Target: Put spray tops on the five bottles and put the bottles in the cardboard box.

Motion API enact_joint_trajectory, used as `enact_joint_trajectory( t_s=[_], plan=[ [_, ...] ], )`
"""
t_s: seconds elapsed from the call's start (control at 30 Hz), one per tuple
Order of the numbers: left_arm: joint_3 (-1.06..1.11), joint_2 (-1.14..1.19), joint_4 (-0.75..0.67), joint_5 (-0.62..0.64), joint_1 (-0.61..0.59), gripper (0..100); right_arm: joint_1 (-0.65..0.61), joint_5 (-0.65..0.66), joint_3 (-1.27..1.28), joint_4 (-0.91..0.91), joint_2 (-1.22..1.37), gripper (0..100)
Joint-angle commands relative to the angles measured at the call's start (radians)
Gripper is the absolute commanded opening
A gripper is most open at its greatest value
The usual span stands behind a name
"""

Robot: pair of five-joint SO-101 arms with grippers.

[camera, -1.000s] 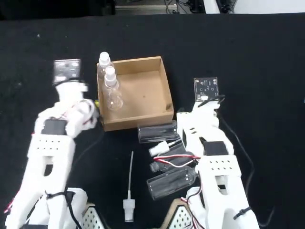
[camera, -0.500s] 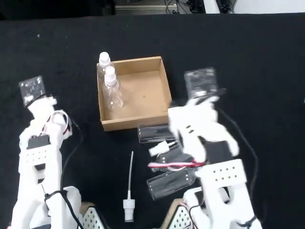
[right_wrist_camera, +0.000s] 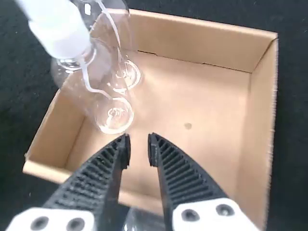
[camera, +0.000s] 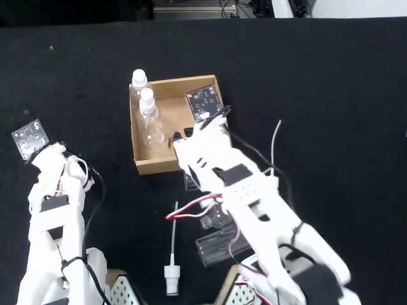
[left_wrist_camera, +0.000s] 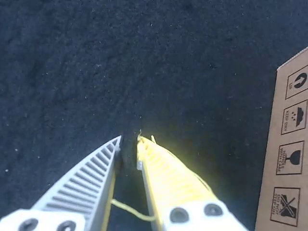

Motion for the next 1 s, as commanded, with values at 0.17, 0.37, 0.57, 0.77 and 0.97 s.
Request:
enact_joint_trajectory(
  t_s=[0.17,0.37,0.57,0.77,0.97],
  plan=[
    [-0.008,-0.043,-0.051,0.012,-0.007,4,-0.017,-0.021,-0.047,-0.293,0.206,4.7],
    [-0.008,-0.043,-0.051,0.012,-0.004,4,-0.064,-0.018,-0.047,-0.31,0.225,4.7],
    [-0.008,-0.043,-0.051,0.012,-0.008,4,-0.094,-0.017,-0.07,-0.311,0.234,4.7],
    [-0.008,-0.043,-0.051,0.012,-0.007,4,-0.094,-0.018,-0.073,-0.311,0.234,4.7],
    [-0.008,-0.043,-0.051,0.012,-0.008,4,-0.092,-0.021,-0.084,-0.313,0.234,4.7]
  ],
)
